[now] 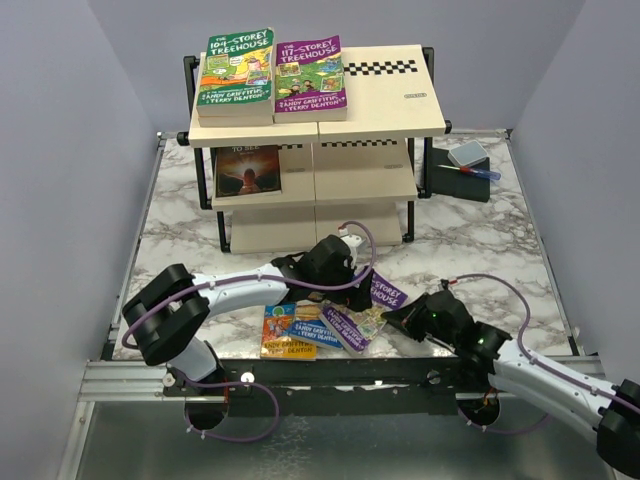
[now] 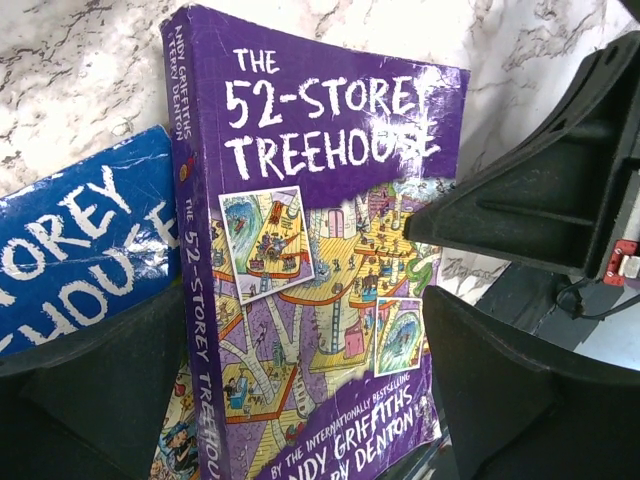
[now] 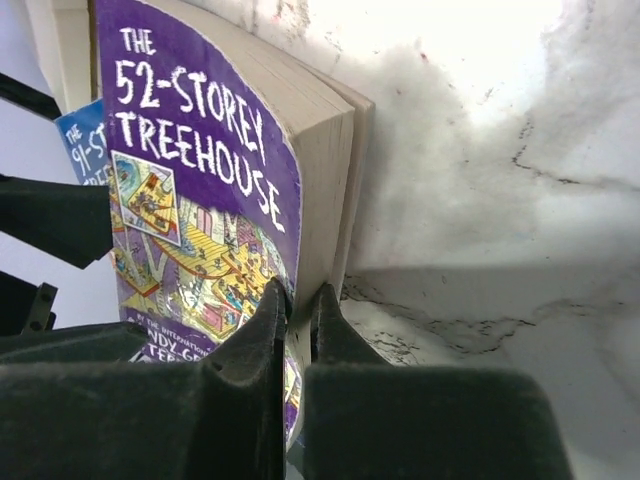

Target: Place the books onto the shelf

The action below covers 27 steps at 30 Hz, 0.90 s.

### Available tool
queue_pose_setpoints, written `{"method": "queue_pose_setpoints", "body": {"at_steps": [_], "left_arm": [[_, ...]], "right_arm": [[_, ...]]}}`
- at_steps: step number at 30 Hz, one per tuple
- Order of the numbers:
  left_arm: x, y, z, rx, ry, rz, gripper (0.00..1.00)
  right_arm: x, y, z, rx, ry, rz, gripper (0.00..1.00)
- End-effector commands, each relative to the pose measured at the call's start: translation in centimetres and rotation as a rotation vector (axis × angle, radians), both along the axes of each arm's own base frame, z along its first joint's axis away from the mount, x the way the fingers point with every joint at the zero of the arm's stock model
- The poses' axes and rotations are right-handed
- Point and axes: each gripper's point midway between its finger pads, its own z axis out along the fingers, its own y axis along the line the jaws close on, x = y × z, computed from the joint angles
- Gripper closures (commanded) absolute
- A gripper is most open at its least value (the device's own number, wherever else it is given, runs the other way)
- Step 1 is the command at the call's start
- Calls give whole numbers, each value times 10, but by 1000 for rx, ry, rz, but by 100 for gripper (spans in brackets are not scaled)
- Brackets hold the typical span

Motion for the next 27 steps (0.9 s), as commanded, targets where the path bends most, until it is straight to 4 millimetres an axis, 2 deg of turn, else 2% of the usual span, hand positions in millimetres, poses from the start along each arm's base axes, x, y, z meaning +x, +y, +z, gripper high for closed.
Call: {"method": "queue_pose_setpoints", "body": {"at_steps": [1,4,8,11,17,21,27], "left_arm": [[-35,21,-45,101,171,-36,1],[-40,19,-51,90,201,-50,1],[-49,17,-56,70,240,-78,1],[-54,13,-57,44,268,-96,6],[-63,4,-56,-18,324,-120,31],[-65,1,-54,-44,342,-120,43],[-68,-5,-46,-104,370,-126,67]], "right_arm": [[-7,-33,-24,-160,36,-59,100],[-7,-41,-21,-176,17,-82,100],[-11,-48,-26,-187,27,-92,100],[-14,-50,-30,-188,35,-95,100],[-16,-52,-31,-193,35,-95,100],[-16,-52,-31,-197,35,-89,100],[-18,-51,-34,-196,44,-84,100]]}}
